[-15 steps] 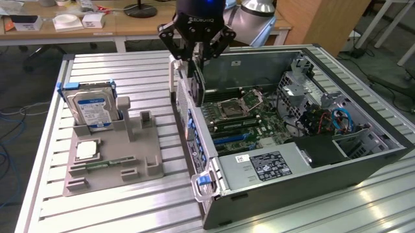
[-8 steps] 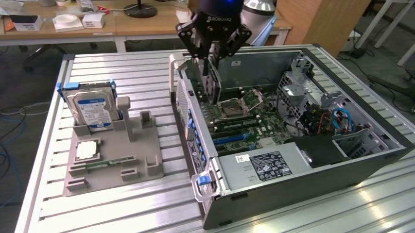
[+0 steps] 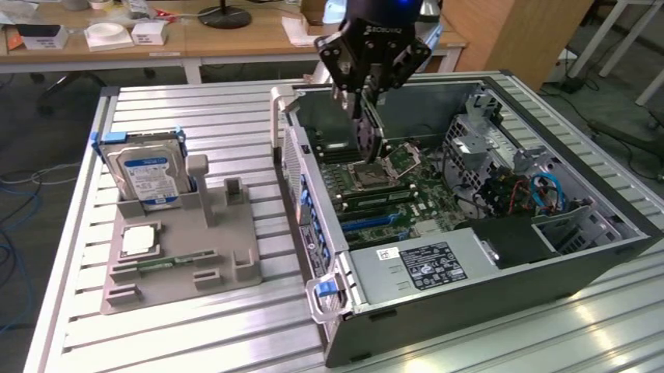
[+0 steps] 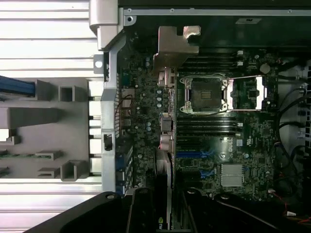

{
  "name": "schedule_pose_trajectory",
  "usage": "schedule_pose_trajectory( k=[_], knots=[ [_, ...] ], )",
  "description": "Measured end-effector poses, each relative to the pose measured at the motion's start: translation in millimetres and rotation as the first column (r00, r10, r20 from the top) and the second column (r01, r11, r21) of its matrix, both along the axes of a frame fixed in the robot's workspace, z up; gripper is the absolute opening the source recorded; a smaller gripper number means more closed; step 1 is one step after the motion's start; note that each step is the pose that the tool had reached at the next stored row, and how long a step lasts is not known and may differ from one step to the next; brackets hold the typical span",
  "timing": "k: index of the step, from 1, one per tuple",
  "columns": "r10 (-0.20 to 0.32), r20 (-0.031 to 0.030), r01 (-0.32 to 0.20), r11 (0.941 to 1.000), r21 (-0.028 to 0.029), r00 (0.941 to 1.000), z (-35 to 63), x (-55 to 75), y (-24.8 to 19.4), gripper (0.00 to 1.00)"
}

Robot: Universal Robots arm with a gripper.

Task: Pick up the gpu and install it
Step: 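Pick up the gpu and move the gpu toward the slot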

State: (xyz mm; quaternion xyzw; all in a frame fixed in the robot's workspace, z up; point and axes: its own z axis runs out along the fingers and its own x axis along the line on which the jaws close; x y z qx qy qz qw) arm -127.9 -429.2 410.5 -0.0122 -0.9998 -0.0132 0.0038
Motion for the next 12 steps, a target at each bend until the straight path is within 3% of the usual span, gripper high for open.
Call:
schedule_pose_trajectory(
  k=[12],
  knots=[
    [0.000,0.0067,0.000,1.0000,0.0000,1.0000,1.0,51.0,0.0,0.26]
  ],
)
